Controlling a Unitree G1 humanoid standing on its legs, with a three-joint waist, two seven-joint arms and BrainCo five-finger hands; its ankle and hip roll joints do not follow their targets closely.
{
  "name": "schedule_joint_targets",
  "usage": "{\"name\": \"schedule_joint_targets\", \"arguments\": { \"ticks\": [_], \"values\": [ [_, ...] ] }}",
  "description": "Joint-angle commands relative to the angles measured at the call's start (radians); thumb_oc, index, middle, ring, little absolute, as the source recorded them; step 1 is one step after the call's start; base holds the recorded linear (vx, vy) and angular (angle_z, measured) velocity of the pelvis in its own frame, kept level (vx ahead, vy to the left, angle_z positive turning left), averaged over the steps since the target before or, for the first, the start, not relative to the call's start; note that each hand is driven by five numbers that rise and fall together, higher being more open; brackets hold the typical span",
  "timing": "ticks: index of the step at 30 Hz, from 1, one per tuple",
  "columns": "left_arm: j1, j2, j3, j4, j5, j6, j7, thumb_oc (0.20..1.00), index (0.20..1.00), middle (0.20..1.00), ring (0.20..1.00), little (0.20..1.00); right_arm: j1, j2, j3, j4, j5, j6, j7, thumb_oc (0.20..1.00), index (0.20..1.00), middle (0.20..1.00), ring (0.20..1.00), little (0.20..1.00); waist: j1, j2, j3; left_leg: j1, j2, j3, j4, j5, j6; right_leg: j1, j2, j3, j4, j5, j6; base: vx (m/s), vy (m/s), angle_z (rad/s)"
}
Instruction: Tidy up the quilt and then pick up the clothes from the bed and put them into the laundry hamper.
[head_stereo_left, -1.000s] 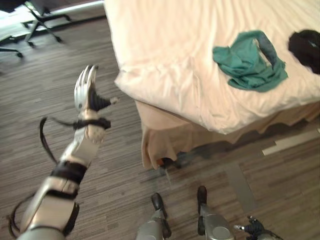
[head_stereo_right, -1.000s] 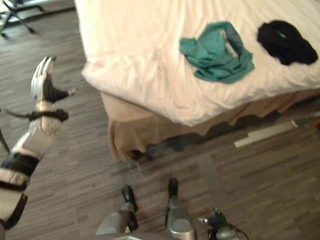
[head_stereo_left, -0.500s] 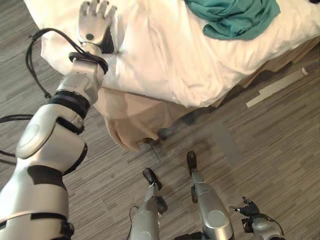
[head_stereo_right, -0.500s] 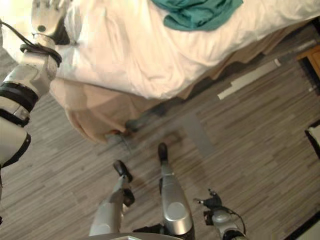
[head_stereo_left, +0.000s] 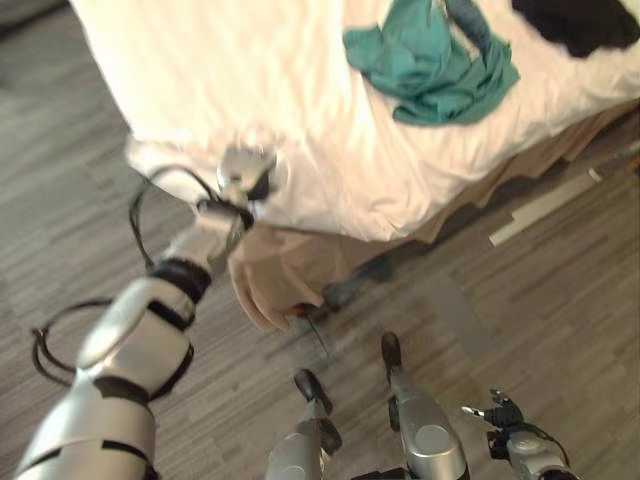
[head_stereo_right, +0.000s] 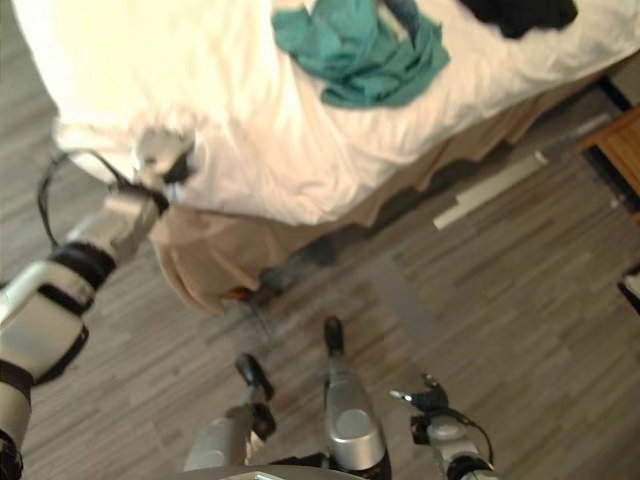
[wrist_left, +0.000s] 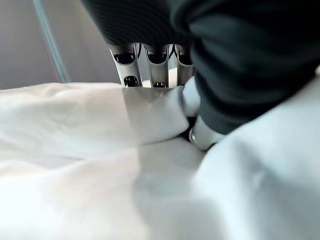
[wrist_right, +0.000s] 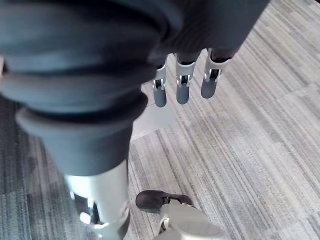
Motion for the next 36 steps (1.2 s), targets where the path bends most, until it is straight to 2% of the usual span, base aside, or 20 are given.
{"name": "schedule_joint_targets", "arguments": {
  "ticks": [1, 3, 4, 5, 6, 9, 11, 13, 14, 15, 16, 17, 18, 20, 22, 23, 24, 30, 34, 36],
  "values": [
    [0.133, 0.085, 0.097, 0.075, -0.118, -0.008, -0.028, 1.0, 1.0, 1.0, 1.0, 1.0, 0.053, -0.055, -0.032, -0.032, -0.025, 0.011, -0.006, 1.0, 1.0, 1.0, 1.0, 1.0, 0.047, 0.017, -0.086, 0.087, 0.075, -0.015, 0.102, -0.115, -0.087, -0.004, -0.079, -0.025, 0.063, -0.139, 0.144, 0.06, 0.039, 0.02],
    [0.284, 0.134, 0.198, 0.051, -0.149, -0.015, -0.036, 1.0, 1.0, 1.0, 1.0, 1.0, 0.083, -0.094, -0.034, -0.175, -0.071, 0.007, 0.002, 1.0, 1.0, 1.0, 1.0, 1.0, 0.063, 0.012, -0.11, 0.121, 0.072, -0.02, 0.078, -0.112, -0.085, 0.029, -0.077, -0.033, 0.058, -0.143, 0.142, 0.07, 0.032, 0.15],
    [0.285, 0.134, 0.198, 0.051, -0.149, -0.015, -0.036, 1.0, 1.0, 1.0, 1.0, 1.0, 0.083, -0.094, -0.034, -0.175, -0.071, 0.007, 0.002, 1.0, 1.0, 1.0, 1.0, 1.0, 0.062, 0.013, -0.11, 0.121, 0.072, -0.02, 0.078, -0.112, -0.085, 0.03, -0.077, -0.033, 0.058, -0.143, 0.142, 0.06, 0.043, 0.26],
    [0.444, 0.172, 0.299, 0.002, -0.15, -0.013, -0.043, 1.0, 1.0, 1.0, 1.0, 1.0, 0.096, -0.149, -0.038, -0.331, -0.122, -0.003, 0.012, 1.0, 1.0, 1.0, 1.0, 1.0, 0.085, 0.006, -0.129, 0.146, 0.072, -0.026, 0.061, -0.11, -0.084, 0.059, -0.075, -0.044, 0.056, -0.149, 0.142, 0.05, 0.036, 0.24],
    [0.508, 0.177, 0.338, 0.002, -0.148, -0.013, -0.044, 1.0, 1.0, 1.0, 1.0, 1.0, 0.096, -0.171, -0.042, -0.395, -0.138, -0.01, 0.017, 1.0, 1.0, 1.0, 1.0, 1.0, 0.096, 0.003, -0.138, 0.157, 0.072, -0.027, 0.057, -0.11, -0.082, 0.069, -0.074, -0.048, 0.057, -0.154, 0.141, 0.06, 0.06, 0.18],
    [0.709, 0.105, 0.482, 0.034, -0.187, -0.004, -0.035, 1.0, 1.0, 1.0, 1.0, 1.0, 0.048, -0.232, -0.032, -0.6, -0.152, -0.027, 0.055, 1.0, 1.0, 1.0, 1.0, 1.0, 0.136, -0.015, -0.161, 0.18, 0.07, -0.043, 0.041, -0.109, -0.075, 0.097, -0.071, -0.063, 0.061, -0.164, 0.137, 0.01, 0.045, 0.19],
    [0.746, 0.077, 0.511, 0.053, -0.203, -0.001, -0.036, 1.0, 1.0, 1.0, 1.0, 1.0, 0.02, -0.246, -0.019, -0.635, -0.157, -0.03, 0.065, 1.0, 1.0, 1.0, 1.0, 1.0, 0.148, -0.02, -0.167, 0.175, 0.07, -0.048, 0.036, -0.103, -0.074, 0.096, -0.071, -0.069, 0.062, -0.163, 0.135, -0.01, 0.023, 0.19],
    [0.845, 0.008, 0.562, 0.068, -0.259, -0.002, -0.035, 1.0, 1.0, 1.0, 1.0, 1.0, -0.069, -0.298, 0.004, -0.751, -0.16, -0.038, 0.087, 1.0, 1.0, 1.0, 1.0, 1.0, 0.189, -0.033, -0.167, 0.169, 0.073, -0.07, 0.025, -0.095, -0.072, 0.106, -0.074, -0.096, 0.063, -0.168, 0.132, -0.03, 0.02, 0.2],
    [0.845, 0.008, 0.563, 0.067, -0.259, -0.002, -0.035, 1.0, 1.0, 1.0, 1.0, 1.0, -0.07, -0.298, 0.005, -0.751, -0.16, -0.038, 0.087, 0.931, 0.931, 0.931, 0.931, 0.931, 0.188, -0.034, -0.169, 0.165, 0.072, -0.071, 0.024, -0.093, -0.071, 0.102, -0.074, -0.096, 0.062, -0.166, 0.131, -0.04, 0.011, 0.3],
    [0.872, -0.013, 0.571, 0.07, -0.266, -0.001, -0.037, 1.0, 1.0, 1.0, 1.0, 1.0, -0.117, -0.316, 0.019, -0.773, -0.167, -0.038, 0.087, 0.2, 0.2, 0.2, 0.2, 0.2, 0.204, -0.038, -0.167, 0.157, 0.073, -0.081, 0.023, -0.089, -0.071, 0.102, -0.075, -0.106, 0.063, -0.166, 0.131, -0.02, 0.006, 0.42],
    [0.872, -0.013, 0.571, 0.07, -0.266, -0.001, -0.037, 1.0, 1.0, 1.0, 1.0, 1.0, -0.117, -0.316, 0.02, -0.773, -0.167, -0.038, 0.087, 0.2, 0.2, 0.2, 0.2, 0.2, 0.203, -0.038, -0.168, 0.156, 0.073, -0.081, 0.023, -0.088, -0.071, 0.101, -0.076, -0.106, 0.063, -0.166, 0.131, -0.07, 0.011, 0.44],
    [0.908, -0.046, 0.56, 0.071, -0.278, -0.002, -0.04, 1.0, 1.0, 1.0, 1.0, 1.0, -0.246, -0.335, 0.064, -0.776, -0.149, -0.045, 0.078, 0.2, 0.2, 0.2, 0.2, 0.2, 0.236, -0.042, -0.155, 0.134, 0.074, -0.104, 0.022, -0.081, -0.069, 0.094, -0.081, -0.126, 0.063, -0.163, 0.128, -0.06, 0.003, 0.42],
    [0.908, -0.046, 0.56, 0.071, -0.278, -0.002, -0.04, 1.0, 1.0, 1.0, 1.0, 1.0, -0.246, -0.335, 0.064, -0.776, -0.149, -0.045, 0.078, 0.2, 0.2, 0.2, 0.2, 0.2, 0.235, -0.043, -0.156, 0.132, 0.074, -0.105, 0.022, -0.08, -0.068, 0.093, -0.081, -0.126, 0.063, -0.163, 0.128, -0.08, 0.009, 0.32],
    [0.914, -0.081, 0.527, 0.08, -0.295, -0.007, -0.041, 1.0, 1.0, 1.0, 1.0, 1.0, -0.399, -0.32, 0.125, -0.732, -0.124, -0.042, 0.055, 0.2, 0.2, 0.2, 0.2, 0.2, 0.268, -0.047, -0.138, 0.099, 0.074, -0.131, 0.024, -0.07, -0.067, 0.078, -0.085, -0.145, 0.064, -0.16, 0.127, -0.12, -0.005, 0.3],
    [0.881, -0.124, 0.459, 0.095, -0.323, -0.009, -0.028, 1.0, 1.0, 1.0, 1.0, 1.0, -0.657, -0.291, 0.231, -0.641, -0.103, -0.023, 0.025, 0.2, 0.2, 0.2, 0.2, 0.2, 0.322, -0.049, -0.086, 0.027, 0.077, -0.176, 0.033, -0.049, -0.071, 0.04, -0.09, -0.172, 0.071, -0.156, 0.124, -0.2, -0.016, 0.18],
    [0.879, -0.125, 0.46, 0.096, -0.323, -0.009, -0.028, 1.0, 1.0, 1.0, 1.0, 1.0, -0.661, -0.291, 0.233, -0.638, -0.102, -0.025, 0.025, 0.2, 0.2, 0.2, 0.2, 0.2, 0.32, -0.049, -0.088, 0.02, 0.076, -0.178, 0.034, -0.047, -0.07, 0.035, -0.091, -0.173, 0.071, -0.153, 0.124, -0.23, -0.026, 0.47],
    [0.829, -0.131, 0.384, 0.084, -0.351, -0.021, -0.009, 1.0, 1.0, 1.0, 1.0, 1.0, -0.889, -0.287, 0.301, -0.49, -0.07, -0.007, -0.013, 0.2, 0.2, 0.2, 0.2, 0.2, 0.366, -0.039, -0.032, -0.055, 0.084, -0.223, 0.036, -0.019, -0.081, -0.014, -0.094, -0.202, 0.08, -0.149, 0.121, -0.17, -0.025, 0.87],
    [0.746, -0.156, 0.257, 0.064, -0.376, -0.035, 0.021, 1.0, 1.0, 1.0, 1.0, 1.0, -1.113, -0.25, 0.362, -0.244, -0.038, 0.008, -0.058, 0.2, 0.2, 0.2, 0.2, 0.2, 0.415, -0.001, 0.048, -0.185, 0.093, -0.275, 0.044, 0.021, -0.099, -0.108, -0.107, -0.24, 0.109, -0.145, 0.119, -0.11, -0.008, 0.5],
    [0.705, -0.246, 0.211, 0.053, -0.422, -0.025, 0.052, 1.0, 1.0, 1.0, 1.0, 1.0, -1.072, -0.156, 0.375, -0.126, -0.063, 0.036, -0.056, 0.2, 0.2, 0.2, 0.2, 0.2, 0.433, 0.053, 0.094, -0.265, 0.08, -0.295, 0.021, 0.06, -0.103, -0.177, -0.114, -0.263, 0.116, -0.137, 0.12, -0.08, 0.014, 0.24],
    [0.699, -0.264, 0.205, 0.059, -0.423, -0.024, 0.055, 1.0, 1.0, 1.0, 1.0, 1.0, -1.039, -0.123, 0.377, -0.112, -0.075, 0.041, -0.048, 0.2, 0.2, 0.2, 0.2, 0.2, 0.432, 0.059, 0.093, -0.272, 0.078, -0.296, 0.017, 0.062, -0.102, -0.182, -0.113, -0.264, 0.114, -0.137, 0.119, -0.01, 0.016, 0.26]
  ]
}}
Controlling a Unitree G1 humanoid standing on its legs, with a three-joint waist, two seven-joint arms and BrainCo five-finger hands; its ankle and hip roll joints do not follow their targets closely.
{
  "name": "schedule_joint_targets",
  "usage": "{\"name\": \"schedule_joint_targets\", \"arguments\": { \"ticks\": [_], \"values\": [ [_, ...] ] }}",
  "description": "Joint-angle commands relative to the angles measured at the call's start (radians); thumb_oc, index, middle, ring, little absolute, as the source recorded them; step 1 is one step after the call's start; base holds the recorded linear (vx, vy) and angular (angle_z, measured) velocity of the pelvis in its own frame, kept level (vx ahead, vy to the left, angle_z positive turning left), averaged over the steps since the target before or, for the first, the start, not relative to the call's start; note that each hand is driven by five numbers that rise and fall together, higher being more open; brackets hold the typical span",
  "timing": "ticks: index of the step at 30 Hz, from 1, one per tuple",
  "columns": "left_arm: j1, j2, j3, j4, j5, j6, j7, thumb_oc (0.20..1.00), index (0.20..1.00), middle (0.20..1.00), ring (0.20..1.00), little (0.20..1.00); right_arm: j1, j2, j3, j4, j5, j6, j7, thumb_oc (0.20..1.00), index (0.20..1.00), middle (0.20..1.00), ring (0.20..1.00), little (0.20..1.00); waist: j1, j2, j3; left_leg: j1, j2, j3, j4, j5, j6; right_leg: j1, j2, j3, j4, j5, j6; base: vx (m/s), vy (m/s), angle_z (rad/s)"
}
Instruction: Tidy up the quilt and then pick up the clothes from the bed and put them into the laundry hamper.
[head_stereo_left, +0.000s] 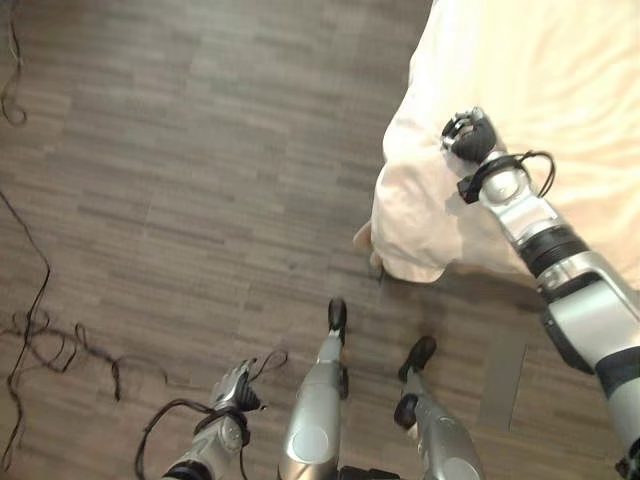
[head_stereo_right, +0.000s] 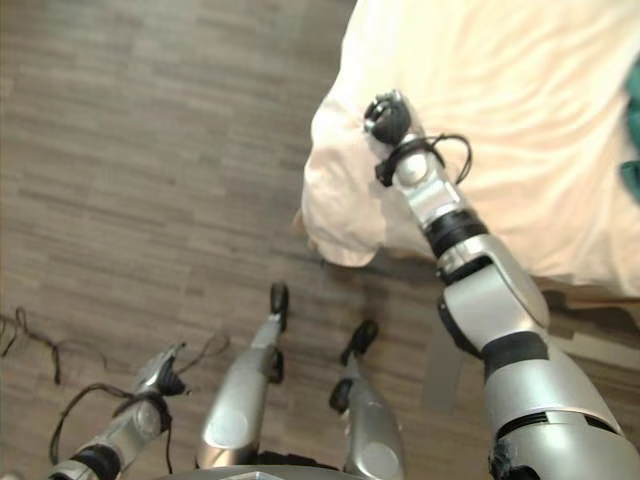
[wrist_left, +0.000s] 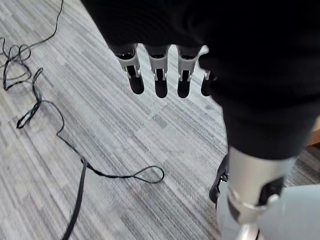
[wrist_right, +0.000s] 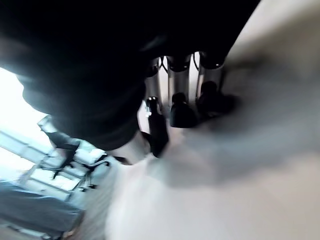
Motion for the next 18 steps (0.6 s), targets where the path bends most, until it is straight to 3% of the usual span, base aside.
{"name": "schedule_joint_targets", "arguments": {
  "ticks": [1, 3, 4, 5, 6, 10, 14, 16, 18],
  "values": [
    [-0.061, -0.012, -0.059, 0.02, -0.035, 0.003, 0.039, 1.0, 1.0, 1.0, 1.0, 1.0, 0.072, 0.058, 0.08, 0.084, -0.02, 0.059, 0.089, 0.2, 0.2, 0.2, 0.2, 0.2, 0.014, 0.014, -0.008, 0.086, 0.08, -0.026, 0.005, -0.103, -0.137, -0.038, -0.107, 0.071, 0.111, -0.126, 0.104, 0.01, 0.028, 0.13],
    [-0.063, -0.037, -0.062, 0.027, -0.027, 0.01, 0.044, 1.0, 1.0, 1.0, 1.0, 1.0, 0.181, 0.138, 0.082, 0.071, -0.024, 0.061, 0.108, 0.2, 0.2, 0.2, 0.2, 0.2, 0.003, 0.013, -0.013, 0.092, 0.079, -0.024, -0.001, -0.106, -0.136, -0.034, -0.107, 0.076, 0.106, -0.127, 0.102, 0.03, 0.023, 0.01],
    [-0.067, -0.062, -0.057, 0.039, -0.017, 0.019, 0.043, 1.0, 1.0, 1.0, 1.0, 1.0, 0.348, 0.223, 0.099, 0.042, -0.037, 0.063, 0.138, 0.2, 0.2, 0.2, 0.2, 0.2, -0.014, 0.005, -0.019, 0.108, 0.077, -0.021, -0.003, -0.114, -0.132, -0.022, -0.106, 0.082, 0.103, -0.129, 0.1, 0.05, 0.018, -0.14],
    [-0.067, -0.075, -0.049, 0.045, -0.016, 0.022, 0.045, 1.0, 1.0, 1.0, 1.0, 1.0, 0.443, 0.254, 0.108, 0.022, -0.037, 0.06, 0.157, 0.2, 0.2, 0.2, 0.2, 0.2, -0.024, 0.001, -0.023, 0.118, 0.076, -0.02, -0.003, -0.119, -0.13, -0.013, -0.106, 0.084, 0.101, -0.131, 0.099, 0.08, 0.006, -0.22],
    [-0.065, -0.086, -0.034, 0.066, -0.005, 0.028, 0.042, 1.0, 1.0, 1.0, 1.0, 1.0, 0.594, 0.268, 0.143, -0.034, -0.054, 0.052, 0.214, 0.2, 0.2, 0.2, 0.2, 0.2, -0.045, -0.013, -0.037, 0.143, 0.074, -0.021, -0.003, -0.131, -0.127, 0.008, -0.107, 0.087, 0.098, -0.134, 0.099, 0.09, -0.009, -0.24],
    [-0.073, -0.081, 0.001, 0.095, 0.01, 0.032, 0.015, 1.0, 1.0, 1.0, 1.0, 1.0, 0.809, 0.239, 0.194, -0.191, -0.03, 0.02, 0.344, 0.2, 0.2, 0.2, 0.2, 0.2, -0.091, -0.041, -0.079, 0.219, 0.07, -0.004, -0.004, -0.159, -0.121, 0.065, -0.103, 0.094, 0.092, -0.141, 0.102, 0.09, -0.01, -0.08],
    [-0.062, -0.058, 0.024, 0.063, 0.0, 0.03, 0.005, 1.0, 1.0, 1.0, 1.0, 1.0, 0.714, 0.124, 0.143, -0.525, 0.01, -0.043, 0.308, 0.2, 0.2, 0.2, 0.2, 0.2, -0.123, -0.047, -0.091, 0.259, 0.071, 0.03, 0.004, -0.173, -0.119, 0.074, -0.1, 0.127, 0.096, -0.147, 0.103, 0.01, 0.024, -0.43],
    [-0.053, -0.044, 0.018, 0.03, 0.004, 0.021, 0.007, 1.0, 1.0, 1.0, 1.0, 1.0, 0.626, 0.072, 0.081, -0.663, 0.018, -0.079, 0.248, 0.2, 0.2, 0.2, 0.2, 0.2, -0.129, -0.041, -0.086, 0.262, 0.074, 0.047, 0.009, -0.175, -0.119, 0.06, -0.1, 0.145, 0.102, -0.146, 0.104, -0.04, 0.027, -0.58],
    [-0.041, -0.047, 0.01, -0.001, -0.018, 0.01, 0.007, 1.0, 1.0, 1.0, 1.0, 1.0, 0.48, 0.037, 0.001, -0.67, 0.051, -0.095, 0.154, 0.2, 0.2, 0.2, 0.2, 0.2, -0.126, -0.027, -0.069, 0.24, 0.076, 0.06, 0.043, -0.18, -0.118, 0.034, -0.102, 0.165, 0.107, -0.138, 0.099, -0.07, 0.013, -0.28]
  ]
}}
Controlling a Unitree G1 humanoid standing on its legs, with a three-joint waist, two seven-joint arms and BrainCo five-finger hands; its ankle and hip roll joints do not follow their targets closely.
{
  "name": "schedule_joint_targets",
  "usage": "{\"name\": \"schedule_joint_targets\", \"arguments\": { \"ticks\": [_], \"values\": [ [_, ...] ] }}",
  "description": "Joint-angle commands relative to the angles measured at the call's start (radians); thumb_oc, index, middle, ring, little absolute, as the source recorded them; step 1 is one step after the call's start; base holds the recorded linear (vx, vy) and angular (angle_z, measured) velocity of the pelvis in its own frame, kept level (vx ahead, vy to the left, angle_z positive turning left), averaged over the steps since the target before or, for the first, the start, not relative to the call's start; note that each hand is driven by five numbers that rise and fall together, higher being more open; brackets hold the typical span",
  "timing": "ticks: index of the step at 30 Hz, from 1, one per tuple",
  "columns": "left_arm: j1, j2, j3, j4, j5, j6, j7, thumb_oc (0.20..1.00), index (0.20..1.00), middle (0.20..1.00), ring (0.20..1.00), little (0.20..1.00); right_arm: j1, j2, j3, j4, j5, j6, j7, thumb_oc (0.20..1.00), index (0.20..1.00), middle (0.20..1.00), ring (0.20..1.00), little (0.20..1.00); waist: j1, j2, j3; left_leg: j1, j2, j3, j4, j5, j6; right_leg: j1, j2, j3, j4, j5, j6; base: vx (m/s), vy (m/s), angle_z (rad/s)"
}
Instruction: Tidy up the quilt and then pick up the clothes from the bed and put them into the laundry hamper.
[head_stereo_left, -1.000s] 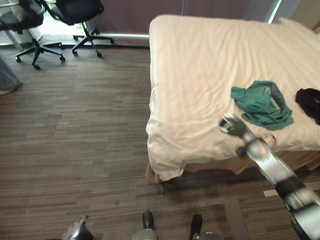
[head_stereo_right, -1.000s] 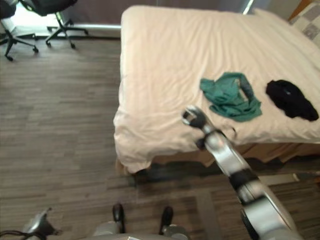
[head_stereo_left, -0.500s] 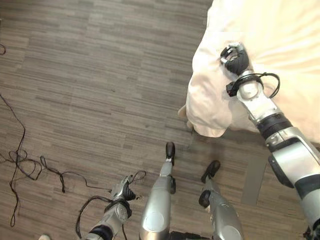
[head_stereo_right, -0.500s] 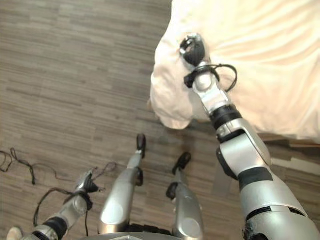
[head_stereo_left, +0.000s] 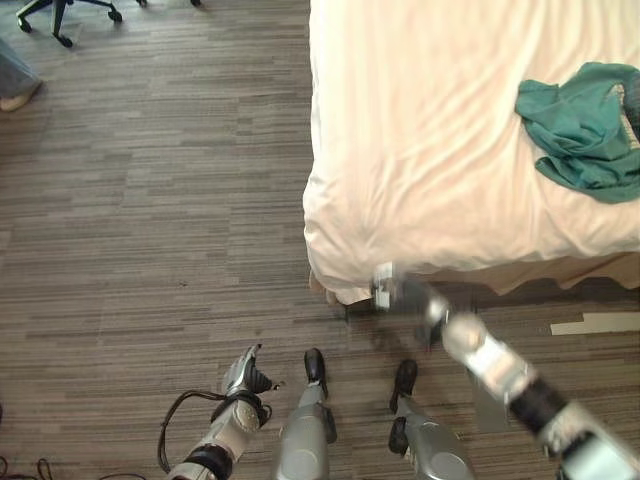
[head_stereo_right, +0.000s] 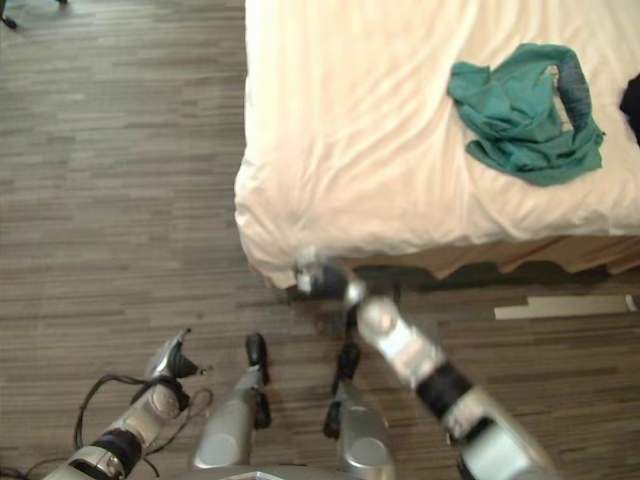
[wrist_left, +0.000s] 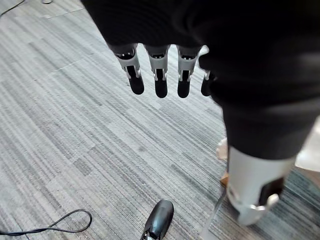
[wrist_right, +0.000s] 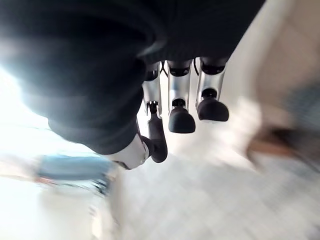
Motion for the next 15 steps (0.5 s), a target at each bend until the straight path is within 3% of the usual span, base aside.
{"name": "schedule_joint_targets", "arguments": {
  "ticks": [1, 6, 11, 13, 15],
  "values": [
    [-0.02, 0.01, -0.068, 0.024, -0.002, -0.023, 0.01, 1.0, 1.0, 1.0, 1.0, 1.0, -0.174, 0.02, -0.07, 0.113, 0.057, -0.083, -0.141, 0.2, 0.2, 0.2, 0.2, 0.2, 0.036, 0.003, 0.078, 0.068, 0.048, -0.02, 0.062, -0.113, -0.074, -0.056, -0.115, 0.048, 0.116, -0.111, 0.104, -0.05, 0.005, -0.16],
    [-0.013, 0.027, -0.069, -0.001, -0.037, -0.028, 0.015, 1.0, 1.0, 1.0, 1.0, 1.0, -0.354, -0.077, -0.145, 0.309, 0.089, -0.045, -0.246, 0.2, 0.2, 0.2, 0.2, 0.2, 0.043, 0.024, 0.121, 0.005, 0.05, -0.016, 0.118, -0.122, -0.073, -0.108, -0.127, 0.065, 0.139, -0.107, 0.1, -0.06, 0.004, 0.01],
    [-0.027, 0.027, -0.087, -0.001, -0.037, -0.027, 0.017, 1.0, 1.0, 1.0, 1.0, 1.0, -0.336, -0.095, -0.2, 0.523, 0.112, -0.008, -0.281, 0.2, 0.2, 0.2, 0.2, 0.2, 0.035, 0.03, 0.151, -0.032, 0.045, -0.02, 0.155, -0.132, -0.068, -0.138, -0.136, 0.069, 0.179, -0.119, 0.097, -0.05, -0.007, 0.0],
    [-0.05, 0.021, -0.087, -0.013, -0.046, -0.026, 0.02, 1.0, 1.0, 1.0, 1.0, 1.0, -0.267, -0.099, -0.251, 0.69, 0.113, 0.012, -0.296, 0.2, 0.2, 0.2, 0.2, 0.2, 0.024, 0.027, 0.165, -0.053, 0.045, -0.023, 0.203, -0.154, -0.063, -0.154, -0.143, 0.069, 0.218, -0.132, 0.093, -0.05, 0.01, 0.02],
    [-0.052, 0.014, -0.083, -0.019, -0.052, -0.025, 0.021, 1.0, 1.0, 1.0, 1.0, 1.0, -0.204, -0.09, -0.284, 0.729, 0.111, 0.022, -0.294, 0.2, 0.2, 0.2, 0.2, 0.2, 0.018, 0.024, 0.165, -0.054, 0.045, -0.023, 0.222, -0.168, -0.06, -0.151, -0.145, 0.072, 0.226, -0.138, 0.093, -0.01, 0.029, 0.1]
  ]
}}
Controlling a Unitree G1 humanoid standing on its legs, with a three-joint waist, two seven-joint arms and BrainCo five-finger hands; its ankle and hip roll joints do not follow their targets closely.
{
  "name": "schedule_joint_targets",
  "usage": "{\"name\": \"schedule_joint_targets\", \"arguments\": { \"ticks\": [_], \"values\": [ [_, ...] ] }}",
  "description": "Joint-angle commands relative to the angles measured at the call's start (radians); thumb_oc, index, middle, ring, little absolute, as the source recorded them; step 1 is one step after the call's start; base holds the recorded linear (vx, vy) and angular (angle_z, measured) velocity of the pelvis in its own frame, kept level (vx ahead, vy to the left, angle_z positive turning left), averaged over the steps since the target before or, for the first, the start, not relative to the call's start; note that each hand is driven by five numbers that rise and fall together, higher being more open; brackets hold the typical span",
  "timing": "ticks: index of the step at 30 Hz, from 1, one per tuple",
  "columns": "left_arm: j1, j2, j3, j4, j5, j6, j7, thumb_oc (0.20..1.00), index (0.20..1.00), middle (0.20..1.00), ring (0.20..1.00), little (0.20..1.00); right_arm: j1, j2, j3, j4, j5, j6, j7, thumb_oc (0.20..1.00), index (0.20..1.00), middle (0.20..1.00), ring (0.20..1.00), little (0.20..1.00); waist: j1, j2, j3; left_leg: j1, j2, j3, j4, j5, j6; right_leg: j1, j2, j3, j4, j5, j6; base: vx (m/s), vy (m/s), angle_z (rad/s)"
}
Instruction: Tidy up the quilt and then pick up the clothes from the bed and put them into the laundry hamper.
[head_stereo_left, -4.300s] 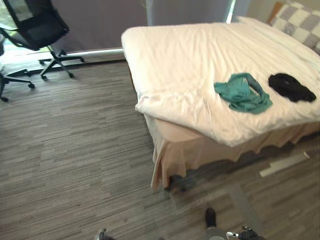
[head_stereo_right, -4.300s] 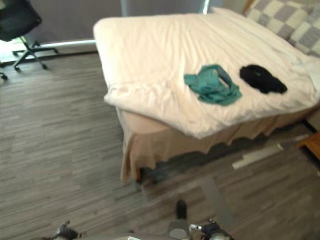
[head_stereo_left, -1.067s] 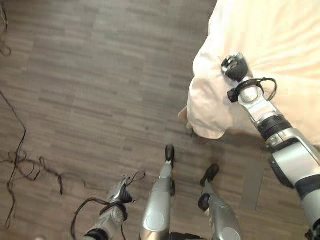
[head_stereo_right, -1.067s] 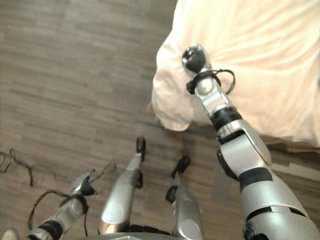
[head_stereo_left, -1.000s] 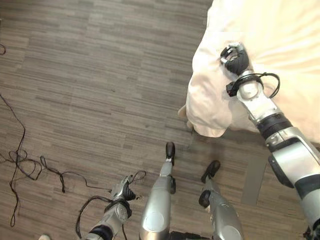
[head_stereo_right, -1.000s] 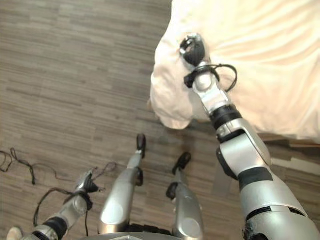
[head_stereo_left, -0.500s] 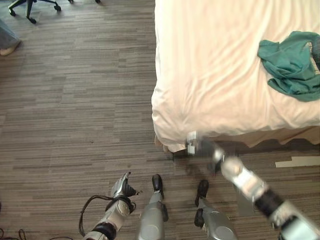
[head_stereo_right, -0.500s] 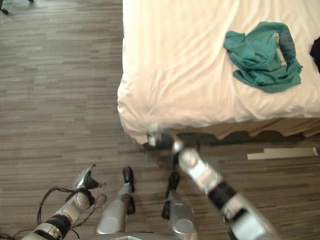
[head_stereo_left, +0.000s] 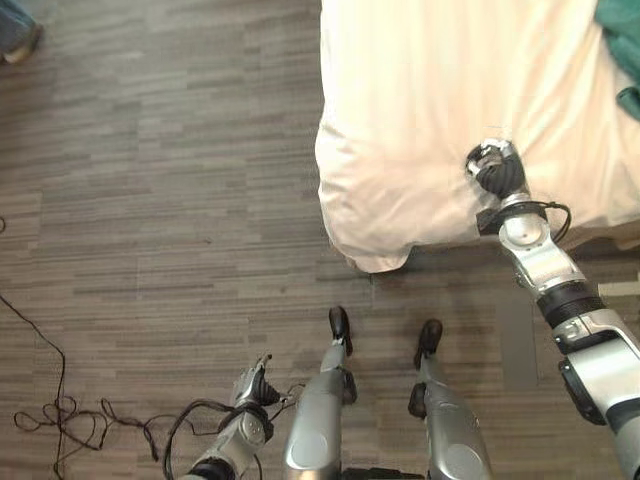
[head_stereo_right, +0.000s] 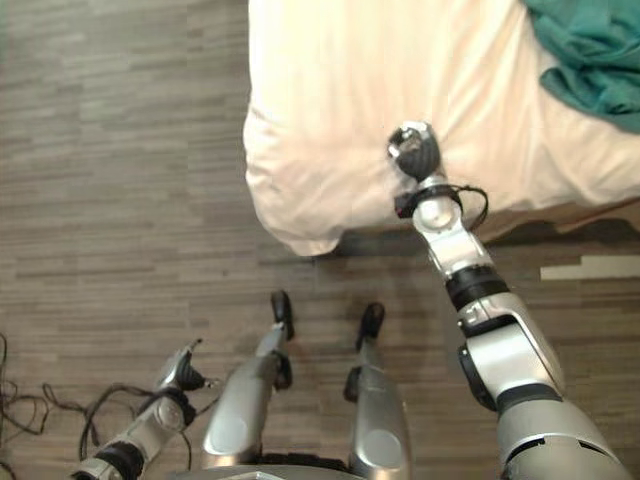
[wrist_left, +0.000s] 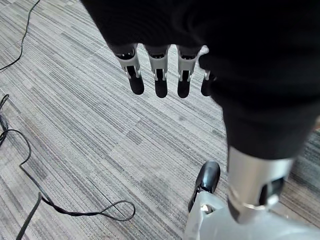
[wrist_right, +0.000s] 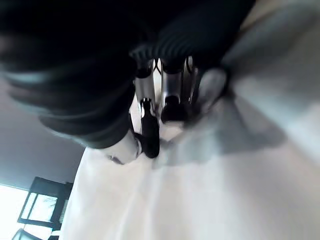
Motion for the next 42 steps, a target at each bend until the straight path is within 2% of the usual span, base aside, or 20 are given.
{"name": "schedule_joint_targets", "arguments": {
  "ticks": [1, 9, 10, 12, 16, 19, 20, 22, 24, 25, 26, 29, 30, 31, 33, 36, 38, 40, 41, 42],
  "values": [
    [-0.052, 0.02, -0.021, -0.026, -0.043, -0.009, 0.022, 1.0, 1.0, 1.0, 1.0, 1.0, 0.148, -0.008, -0.077, 0.184, 0.038, 0.125, -0.03, 0.2, 0.2, 0.2, 0.2, 0.2, -0.002, -0.039, 0.017, 0.026, 0.073, -0.042, 0.225, -0.222, -0.084, -0.065, -0.126, 0.042, 0.224, -0.199, 0.091, 0.02, 0.058, 0.15],
    [-0.018, 0.004, 0.051, 0.009, -0.052, 0.007, -0.009, 1.0, 1.0, 1.0, 1.0, 1.0, 0.716, 0.142, -0.412, 0.305, 0.13, 0.137, -0.024, 0.2, 0.2, 0.2, 0.2, 0.2, -0.104, -0.094, -0.104, 0.231, 0.031, -0.011, 0.148, -0.286, -0.044, 0.063, -0.152, 0.032, 0.273, -0.215, 0.125, 0.17, 0.083, 0.11],
    [-0.007, 0.009, 0.056, 0.012, -0.051, 0.008, -0.015, 1.0, 1.0, 1.0, 1.0, 1.0, 0.754, 0.161, -0.42, 0.318, 0.13, 0.142, -0.017, 1.0, 1.0, 1.0, 1.0, 1.0, -0.112, -0.1, -0.121, 0.264, 0.025, 0.005, 0.127, -0.285, -0.04, 0.068, -0.153, 0.036, 0.281, -0.212, 0.13, 0.18, 0.094, -0.09],
    [0.028, 0.015, 0.087, 0.031, -0.052, 0.015, -0.017, 1.0, 1.0, 1.0, 1.0, 1.0, 0.832, 0.197, -0.417, 0.352, 0.096, 0.159, 0.013, 1.0, 1.0, 1.0, 1.0, 1.0, -0.133, -0.107, -0.157, 0.372, 0.032, 0.085, 0.077, -0.301, -0.037, 0.081, -0.172, -0.017, 0.336, -0.201, 0.143, 0.23, 0.092, -0.4],
    [0.07, 0.022, 0.109, 0.115, -0.018, 0.037, -0.03, 1.0, 1.0, 1.0, 1.0, 1.0, 0.863, 0.25, -0.362, 0.385, 0.013, 0.176, 0.031, 1.0, 1.0, 1.0, 1.0, 1.0, -0.145, -0.093, -0.209, 0.468, 0.054, 0.224, 0.043, -0.307, -0.051, 0.066, -0.207, -0.298, 0.428, -0.186, 0.141, 0.17, -0.029, -1.67],
    [0.069, 0.017, 0.083, 0.166, 0.048, 0.031, -0.048, 1.0, 1.0, 1.0, 1.0, 1.0, 0.857, 0.272, -0.327, 0.42, -0.031, 0.178, 0.03, 1.0, 1.0, 1.0, 1.0, 1.0, -0.152, -0.088, -0.24, 0.493, 0.055, 0.269, 0.065, -0.324, -0.05, 0.07, -0.203, -0.375, 0.409, -0.203, 0.115, 0.19, -0.141, -1.21],
    [0.062, 0.017, 0.058, 0.187, 0.09, 0.026, -0.058, 1.0, 1.0, 1.0, 1.0, 1.0, 0.856, 0.275, -0.292, 0.447, -0.046, 0.175, 0.031, 1.0, 1.0, 1.0, 1.0, 1.0, -0.179, -0.083, -0.264, 0.491, 0.088, 0.294, 0.131, -0.307, -0.067, 0.091, -0.129, -0.314, 0.347, -0.253, 0.071, 0.46, -0.455, -0.97],
    [0.054, -0.002, 0.064, 0.177, 0.072, 0.018, -0.055, 1.0, 1.0, 1.0, 1.0, 1.0, 0.849, 0.269, -0.221, 0.452, -0.095, 0.182, 0.033, 1.0, 1.0, 1.0, 1.0, 1.0, -0.152, -0.086, -0.26, 0.418, 0.241, 0.255, 0.548, -0.093, -0.169, 0.179, 0.033, -0.204, 0.206, -0.332, -0.031, 0.43, -0.488, -1.46],
    [0.05, -0.006, 0.064, 0.154, 0.058, 0.015, -0.047, 1.0, 1.0, 1.0, 1.0, 1.0, 0.848, 0.27, -0.19, 0.435, -0.111, 0.182, 0.042, 1.0, 1.0, 1.0, 1.0, 1.0, -0.126, -0.102, -0.241, 0.346, 0.254, 0.149, 0.701, -0.047, -0.169, 0.21, 0.071, -0.154, 0.166, -0.336, -0.06, 0.21, -0.241, -2.64],
    [0.04, -0.016, 0.06, 0.13, 0.035, 0.009, -0.027, 1.0, 1.0, 1.0, 1.0, 1.0, 0.818, 0.266, -0.148, 0.432, -0.134, 0.191, 0.044, 1.0, 1.0, 1.0, 1.0, 1.0, -0.079, -0.141, -0.217, 0.21, 0.169, -0.012, 0.843, -0.132, -0.105, 0.251, 0.086, -0.053, 0.124, -0.331, -0.069, 0.2, -0.144, -1.42],
    [0.039, -0.016, 0.06, 0.13, 0.035, 0.009, -0.026, 1.0, 1.0, 1.0, 1.0, 1.0, 0.817, 0.267, -0.148, 0.432, -0.134, 0.191, 0.044, 1.0, 1.0, 1.0, 1.0, 1.0, -0.08, -0.138, -0.218, 0.203, 0.173, -0.015, 0.853, -0.139, -0.104, 0.248, 0.089, -0.054, 0.124, -0.332, -0.069, 0.14, -0.006, -1.38],
    [0.008, -0.055, 0.049, 0.11, -0.001, -0.007, 0.011, 1.0, 1.0, 1.0, 1.0, 1.0, 0.774, 0.276, -0.064, 0.428, -0.192, 0.195, 0.058, 1.0, 1.0, 1.0, 1.0, 1.0, -0.013, -0.162, -0.207, 0.077, 0.069, -0.129, 0.689, -0.217, -0.054, 0.312, 0.078, 0.115, 0.064, -0.312, -0.02, 0.29, 0.115, -2.09],
    [0.007, -0.055, 0.049, 0.11, -0.001, -0.007, 0.011, 1.0, 1.0, 1.0, 1.0, 1.0, 0.773, 0.276, -0.064, 0.428, -0.192, 0.195, 0.058, 1.0, 1.0, 1.0, 1.0, 1.0, -0.012, -0.166, -0.209, 0.078, 0.065, -0.126, 0.682, -0.212, -0.053, 0.31, 0.075, 0.116, 0.063, -0.31, -0.019, 0.53, 0.244, -2.8],
    [-0.012, -0.067, 0.035, 0.092, 0.003, -0.015, 0.011, 1.0, 1.0, 1.0, 1.0, 1.0, 0.759, 0.278, -0.044, 0.423, -0.198, 0.189, 0.062, 1.0, 1.0, 1.0, 1.0, 1.0, 0.0, -0.155, -0.22, 0.091, 0.039, -0.139, 0.382, -0.214, -0.05, 0.348, 0.074, 0.163, 0.031, -0.313, 0.009, 0.48, 0.244, -2.19],
    [-0.018, -0.071, 0.026, 0.092, 0.007, -0.018, 0.012, 1.0, 1.0, 1.0, 1.0, 1.0, 0.76, 0.28, -0.032, 0.411, -0.208, 0.181, 0.061, 1.0, 1.0, 1.0, 1.0, 1.0, 0.008, -0.142, -0.232, 0.098, 0.023, -0.175, 0.177, -0.143, -0.066, 0.378, 0.085, 0.202, 0.028, -0.334, 0.019, 0.58, 0.261, -0.47],
    [-0.013, -0.069, 0.011, 0.111, 0.042, -0.009, -0.006, 1.0, 1.0, 1.0, 1.0, 1.0, 0.775, 0.279, -0.029, 0.395, -0.222, 0.173, 0.073, 1.0, 1.0, 1.0, 1.0, 1.0, -0.001, -0.14, -0.258, 0.111, 0.007, -0.159, 0.119, -0.139, -0.053, 0.433, 0.097, 0.244, 0.079, -0.392, 0.016, 0.57, 0.193, -0.6],
    [-0.008, -0.063, 0.015, 0.14, 0.056, 0.007, -0.016, 1.0, 1.0, 1.0, 1.0, 1.0, 0.793, 0.297, -0.053, 0.393, -0.21, 0.175, 0.079, 1.0, 1.0, 1.0, 1.0, 1.0, -0.019, -0.16, -0.257, 0.193, -0.047, -0.135, 0.135, -0.201, 0.002, 0.351, 0.076, 0.255, 0.375, -0.341, 0.082, 0.55, 0.246, -0.49],
    [-0.008, -0.063, 0.015, 0.14, 0.056, 0.007, -0.016, 1.0, 1.0, 1.0, 1.0, 1.0, 0.793, 0.297, -0.053, 0.393, -0.21, 0.175, 0.079, 1.0, 1.0, 1.0, 1.0, 1.0, -0.017, -0.158, -0.26, 0.189, -0.044, -0.134, 0.134, -0.199, 0.002, 0.346, 0.079, 0.257, 0.375, -0.338, 0.081, 0.26, 0.136, -0.31],
    [-0.005, -0.057, 0.029, 0.15, 0.062, 0.024, -0.013, 1.0, 1.0, 1.0, 1.0, 1.0, 0.801, 0.296, -0.071, 0.364, -0.209, 0.184, 0.082, 1.0, 1.0, 1.0, 1.0, 1.0, -0.05, -0.148, -0.232, 0.271, -0.053, -0.106, 0.107, -0.223, 0.025, 0.224, 0.046, 0.246, 0.627, -0.196, 0.148, 0.28, 0.143, -0.15],
    [-0.005, -0.057, 0.029, 0.15, 0.062, 0.024, -0.013, 1.0, 1.0, 1.0, 1.0, 1.0, 0.801, 0.296, -0.071, 0.364, -0.209, 0.184, 0.082, 1.0, 1.0, 1.0, 1.0, 1.0, -0.049, -0.148, -0.232, 0.271, -0.052, -0.106, 0.107, -0.223, 0.024, 0.223, 0.046, 0.246, 0.627, -0.196, 0.147, 0.54, 0.278, 0.11]
  ]
}}
